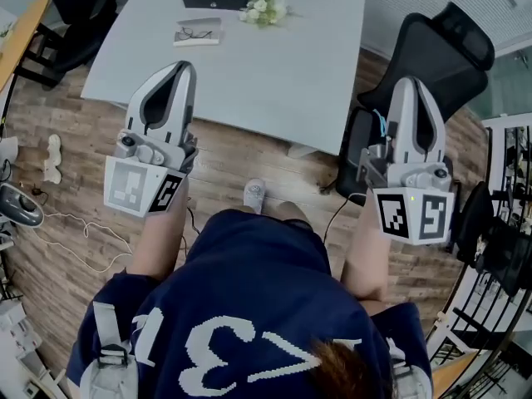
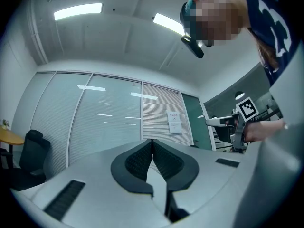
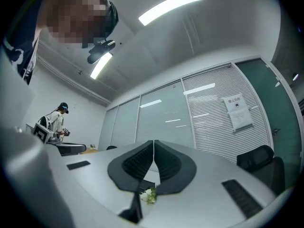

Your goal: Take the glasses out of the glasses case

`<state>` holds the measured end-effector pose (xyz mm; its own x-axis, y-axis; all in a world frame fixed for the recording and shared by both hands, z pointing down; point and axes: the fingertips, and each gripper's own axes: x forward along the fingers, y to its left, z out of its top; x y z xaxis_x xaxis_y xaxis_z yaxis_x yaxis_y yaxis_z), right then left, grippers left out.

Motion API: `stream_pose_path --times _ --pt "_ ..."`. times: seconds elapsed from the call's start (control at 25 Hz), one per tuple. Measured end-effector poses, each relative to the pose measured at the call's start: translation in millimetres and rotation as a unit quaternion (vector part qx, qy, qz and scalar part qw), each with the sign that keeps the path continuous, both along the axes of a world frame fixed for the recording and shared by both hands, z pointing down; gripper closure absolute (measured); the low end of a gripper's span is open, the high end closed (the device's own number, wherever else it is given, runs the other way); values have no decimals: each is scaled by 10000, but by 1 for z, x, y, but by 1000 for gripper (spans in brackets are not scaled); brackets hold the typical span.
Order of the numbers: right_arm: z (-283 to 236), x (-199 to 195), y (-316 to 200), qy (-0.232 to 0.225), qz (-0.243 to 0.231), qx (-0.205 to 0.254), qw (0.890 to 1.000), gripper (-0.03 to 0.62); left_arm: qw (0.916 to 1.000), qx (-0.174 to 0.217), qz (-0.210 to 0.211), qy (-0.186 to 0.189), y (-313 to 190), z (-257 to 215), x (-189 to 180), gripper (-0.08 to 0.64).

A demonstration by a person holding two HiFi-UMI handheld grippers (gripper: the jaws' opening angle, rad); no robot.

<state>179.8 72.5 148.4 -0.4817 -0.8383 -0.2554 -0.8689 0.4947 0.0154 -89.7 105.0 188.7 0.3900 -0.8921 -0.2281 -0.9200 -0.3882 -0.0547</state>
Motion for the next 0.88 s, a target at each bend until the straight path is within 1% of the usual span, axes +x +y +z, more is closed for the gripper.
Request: stream_pose_path --times 0.2,0.32,0.56,0.64,0.8,0.88 --pt "12 -3 -31 104 21 -217 9997 565 9998 -177 94 94 -29 10 0 541" --pt "19 -4 -51 111 2 -332 9994 565 9995 -286 57 141 -46 18 -3 542" --pt "34 -5 -121 58 -184 -399 9990 565 9990 -419 -53 136 -106 33 3 541" --pt "26 -2 -135 31 -250 -338 9991 565 9993 -341 -56 120 -119 25 9 541" --pt "2 5 -152 -39 -369 -85 9993 565 9998 -31 -162 81 -133 0 18 541" --pt "-5 6 -168 -89 -439 1 9990 565 9998 29 -206 56 -147 -4 21 541"
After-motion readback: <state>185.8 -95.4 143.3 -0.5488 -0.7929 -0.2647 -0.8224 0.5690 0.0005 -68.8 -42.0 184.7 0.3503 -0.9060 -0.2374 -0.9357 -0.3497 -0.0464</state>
